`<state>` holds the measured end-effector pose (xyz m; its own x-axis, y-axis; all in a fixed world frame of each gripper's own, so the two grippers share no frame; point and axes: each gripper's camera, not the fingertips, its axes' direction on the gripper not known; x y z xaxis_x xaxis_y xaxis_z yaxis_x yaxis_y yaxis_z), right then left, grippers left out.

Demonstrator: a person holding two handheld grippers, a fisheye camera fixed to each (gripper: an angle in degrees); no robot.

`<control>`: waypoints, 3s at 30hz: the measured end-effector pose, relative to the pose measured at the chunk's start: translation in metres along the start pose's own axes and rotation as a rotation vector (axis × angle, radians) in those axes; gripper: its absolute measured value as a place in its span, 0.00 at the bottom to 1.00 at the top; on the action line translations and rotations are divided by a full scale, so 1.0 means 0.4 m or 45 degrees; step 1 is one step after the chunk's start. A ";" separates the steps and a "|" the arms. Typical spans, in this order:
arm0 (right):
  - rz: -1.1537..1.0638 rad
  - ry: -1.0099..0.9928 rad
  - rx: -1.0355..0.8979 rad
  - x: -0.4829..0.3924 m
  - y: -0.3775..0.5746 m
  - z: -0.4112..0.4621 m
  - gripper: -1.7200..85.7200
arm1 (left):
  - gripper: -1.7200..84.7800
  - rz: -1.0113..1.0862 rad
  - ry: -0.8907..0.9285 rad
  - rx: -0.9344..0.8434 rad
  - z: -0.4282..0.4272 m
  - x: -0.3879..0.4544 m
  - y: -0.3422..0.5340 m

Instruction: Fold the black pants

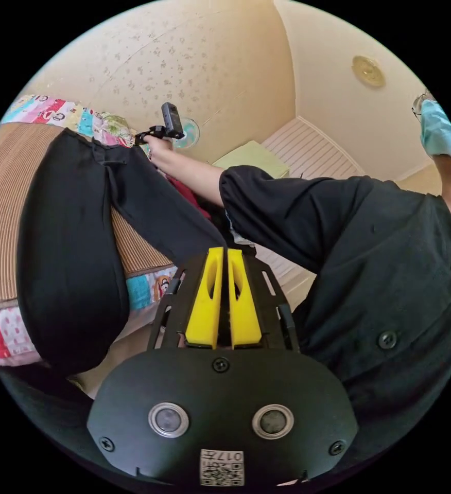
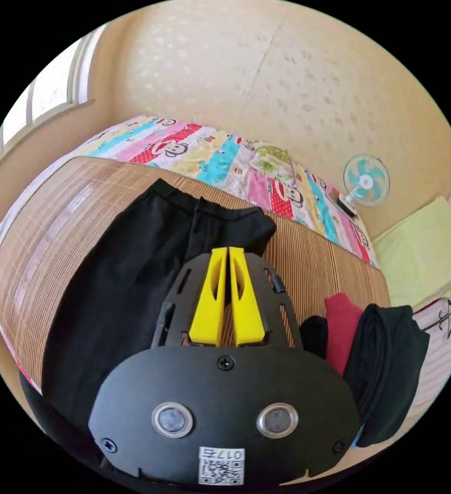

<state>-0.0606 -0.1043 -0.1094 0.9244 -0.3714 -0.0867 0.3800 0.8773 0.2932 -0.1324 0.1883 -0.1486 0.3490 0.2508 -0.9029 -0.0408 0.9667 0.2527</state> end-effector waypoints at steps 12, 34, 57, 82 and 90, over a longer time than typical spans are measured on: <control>-0.214 -0.638 0.011 -0.282 0.097 -0.037 0.06 | 0.08 -0.510 -0.658 -0.180 -0.212 -0.144 0.216; 0.180 -0.363 -0.424 -0.183 0.092 0.284 0.12 | 0.08 -0.217 -0.628 -0.440 0.098 -0.200 -0.024; 0.033 -0.849 -0.043 -0.154 0.342 -0.035 0.15 | 0.16 -0.414 -0.690 -0.115 -0.197 -0.274 -0.034; 0.323 -0.766 -0.121 0.196 0.892 -0.143 0.09 | 0.13 -0.300 -0.620 -0.279 0.099 -0.206 -0.035; 0.319 -0.837 -0.220 0.219 0.771 -0.004 0.07 | 0.06 -0.239 -0.763 -0.386 0.225 -0.219 -0.156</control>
<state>0.1375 0.1343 -0.0282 0.7943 -0.2112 0.5697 0.2091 0.9754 0.0701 -0.0760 0.1013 -0.0538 0.8285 0.0906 -0.5526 -0.1582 0.9845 -0.0757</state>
